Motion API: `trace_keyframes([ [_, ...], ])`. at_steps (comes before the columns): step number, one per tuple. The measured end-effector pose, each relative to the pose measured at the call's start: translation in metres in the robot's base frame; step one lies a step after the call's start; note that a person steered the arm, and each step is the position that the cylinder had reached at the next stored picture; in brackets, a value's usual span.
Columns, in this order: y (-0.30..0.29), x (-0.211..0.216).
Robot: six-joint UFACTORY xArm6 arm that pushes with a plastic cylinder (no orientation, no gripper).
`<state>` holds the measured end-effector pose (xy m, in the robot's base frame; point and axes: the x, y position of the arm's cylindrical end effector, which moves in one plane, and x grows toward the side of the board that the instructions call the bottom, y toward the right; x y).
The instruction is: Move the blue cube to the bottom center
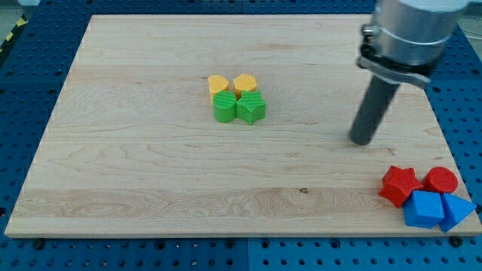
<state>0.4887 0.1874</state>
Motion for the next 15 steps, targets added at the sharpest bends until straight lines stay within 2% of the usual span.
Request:
trace_keyframes([
  [2, 0.097, 0.004],
  [3, 0.121, 0.021],
  [6, 0.138, 0.092],
  [8, 0.13, 0.129],
  [10, 0.082, 0.13],
  [13, 0.072, 0.128],
  [15, 0.043, 0.129],
])
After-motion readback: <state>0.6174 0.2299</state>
